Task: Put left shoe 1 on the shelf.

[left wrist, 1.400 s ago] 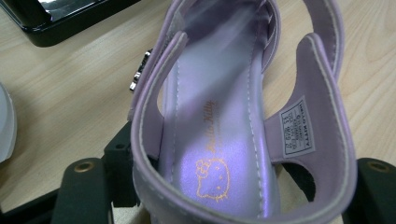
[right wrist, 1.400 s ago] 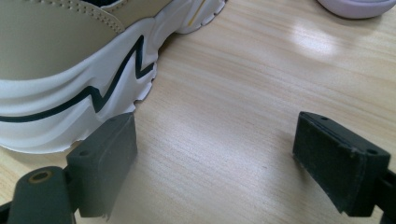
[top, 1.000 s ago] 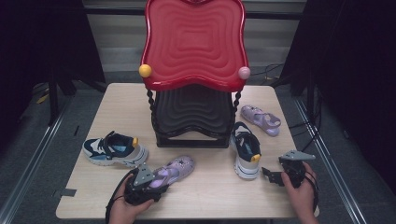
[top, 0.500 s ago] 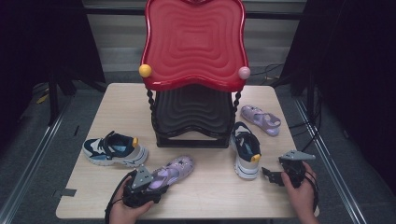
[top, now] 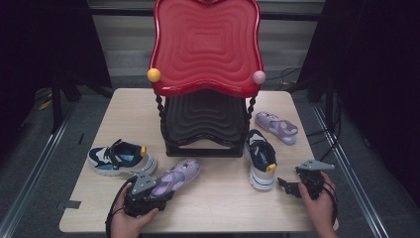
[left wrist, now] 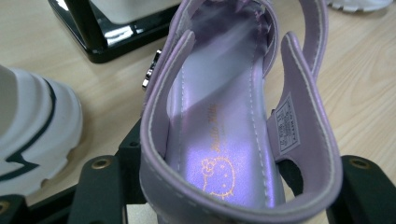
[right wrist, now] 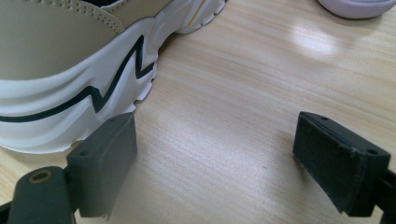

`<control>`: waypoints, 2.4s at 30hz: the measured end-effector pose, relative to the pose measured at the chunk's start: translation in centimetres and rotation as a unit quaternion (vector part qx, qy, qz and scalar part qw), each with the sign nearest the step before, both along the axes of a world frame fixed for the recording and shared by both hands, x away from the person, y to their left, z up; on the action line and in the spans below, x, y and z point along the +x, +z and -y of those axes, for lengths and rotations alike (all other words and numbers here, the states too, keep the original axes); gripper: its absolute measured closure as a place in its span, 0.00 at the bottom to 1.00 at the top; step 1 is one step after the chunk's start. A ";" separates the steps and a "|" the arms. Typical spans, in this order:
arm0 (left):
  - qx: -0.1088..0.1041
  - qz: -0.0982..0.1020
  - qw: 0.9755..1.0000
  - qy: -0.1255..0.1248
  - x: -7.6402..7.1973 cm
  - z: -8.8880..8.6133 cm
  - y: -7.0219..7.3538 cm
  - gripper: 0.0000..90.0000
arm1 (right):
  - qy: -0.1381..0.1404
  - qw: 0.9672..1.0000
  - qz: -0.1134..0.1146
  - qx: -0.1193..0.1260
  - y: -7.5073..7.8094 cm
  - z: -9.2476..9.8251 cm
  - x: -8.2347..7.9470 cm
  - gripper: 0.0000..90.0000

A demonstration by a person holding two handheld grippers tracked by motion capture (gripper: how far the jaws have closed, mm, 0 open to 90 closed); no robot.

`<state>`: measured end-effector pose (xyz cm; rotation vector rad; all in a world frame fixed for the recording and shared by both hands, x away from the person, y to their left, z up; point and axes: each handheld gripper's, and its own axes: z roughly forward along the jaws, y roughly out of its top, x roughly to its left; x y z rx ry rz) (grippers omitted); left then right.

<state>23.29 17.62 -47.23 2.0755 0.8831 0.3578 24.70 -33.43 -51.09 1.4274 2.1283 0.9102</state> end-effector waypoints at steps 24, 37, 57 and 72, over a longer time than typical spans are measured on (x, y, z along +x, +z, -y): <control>-0.037 0.027 0.998 0.034 0.1 0.4 5.9 0.42 | 0.000 1.000 0.000 0.000 0.0 0.0 0.0 0.15; -0.054 0.040 0.996 0.061 0.9 1.3 7.2 0.42 | 0.000 1.000 0.000 0.000 0.0 0.0 0.0 0.15; -0.046 0.058 0.993 0.096 3.3 3.6 7.7 0.42 | 0.000 1.000 0.000 0.000 0.0 0.0 0.0 0.15; -0.053 0.080 0.988 0.124 4.7 4.9 7.6 0.42 | 0.000 1.000 0.000 0.000 0.0 0.0 0.0 0.15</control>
